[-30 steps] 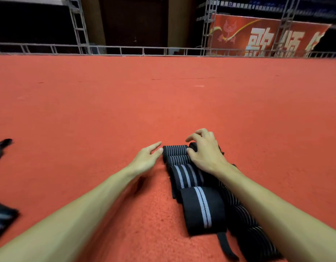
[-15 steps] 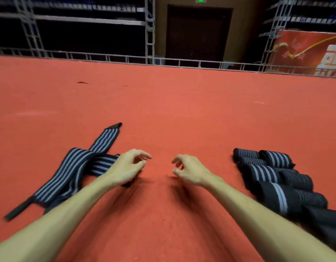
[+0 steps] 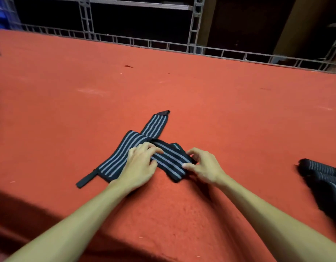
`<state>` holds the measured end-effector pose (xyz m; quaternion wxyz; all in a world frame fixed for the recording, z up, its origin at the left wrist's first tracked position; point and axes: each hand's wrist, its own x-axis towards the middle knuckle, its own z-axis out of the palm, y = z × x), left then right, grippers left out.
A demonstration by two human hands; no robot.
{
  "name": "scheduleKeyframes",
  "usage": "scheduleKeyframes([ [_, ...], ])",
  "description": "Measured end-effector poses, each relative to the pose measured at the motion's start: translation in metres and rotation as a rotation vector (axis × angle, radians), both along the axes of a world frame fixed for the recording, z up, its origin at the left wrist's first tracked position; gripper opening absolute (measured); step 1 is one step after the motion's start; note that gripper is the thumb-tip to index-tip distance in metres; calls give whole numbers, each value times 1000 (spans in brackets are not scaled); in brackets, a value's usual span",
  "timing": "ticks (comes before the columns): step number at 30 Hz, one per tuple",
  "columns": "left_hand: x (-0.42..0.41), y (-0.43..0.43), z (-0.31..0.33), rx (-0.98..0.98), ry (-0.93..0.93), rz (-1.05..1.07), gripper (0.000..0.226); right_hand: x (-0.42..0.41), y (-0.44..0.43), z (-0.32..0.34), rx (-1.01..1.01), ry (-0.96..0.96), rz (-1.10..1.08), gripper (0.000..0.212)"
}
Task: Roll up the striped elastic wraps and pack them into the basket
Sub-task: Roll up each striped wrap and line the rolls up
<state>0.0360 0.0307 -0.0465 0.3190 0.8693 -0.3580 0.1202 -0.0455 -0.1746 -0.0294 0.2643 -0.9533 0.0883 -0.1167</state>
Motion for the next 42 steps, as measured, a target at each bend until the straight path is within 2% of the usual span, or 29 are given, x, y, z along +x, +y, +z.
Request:
scheduleKeyframes([
  [4, -8, -6, 7, -86, -16, -11, 34, -21, -24, 11, -170, 27, 110, 25],
  [7, -19, -14, 15, -123, -64, -39, 32, -44, -42, 27, -437, 37, 142, 16],
  [8, -24, -17, 17, -124, -67, -58, 32, -52, -47, 32, -520, 40, 146, 15],
  [10, -35, -24, 21, -115, -66, -108, 31, -68, -54, 40, -619, 32, 146, 32],
  [13, -53, -37, 26, 11, -138, -165, 39, -98, -71, 44, -694, 9, 129, 44],
  [15, -65, -47, 31, 178, -143, -202, 44, -120, -81, 44, -740, 35, 89, 36],
  [17, -78, -57, 33, 304, -76, -288, 31, -142, -92, 41, -773, 53, 52, 25],
  [20, -101, -71, 30, 408, -13, -394, 18, -174, -108, 30, -776, 86, -37, 18],
  [23, -115, -81, 19, 515, -64, -423, 34, -206, -126, 24, -739, 151, -170, 10],
  [25, -116, -85, 15, 533, -73, -405, 41, -220, -131, 24, -764, 240, -230, 15],
  [28, -111, -82, 14, 470, 13, -359, 39, -225, -127, 24, -805, 329, -216, 28],
  [31, -99, -76, 9, 494, 6, -288, 43, -216, -113, 30, -842, 340, -217, 26],
  [35, -83, -66, 7, 623, -21, -76, 50, -192, -87, 37, -658, 297, -167, 11],
  [38, -72, -60, 13, 665, 65, -28, 39, -164, -71, 31, -546, 284, 10, 25],
  [42, -57, -49, 23, 479, 307, -158, 22, -122, -55, 17, -345, 287, 134, 45],
])
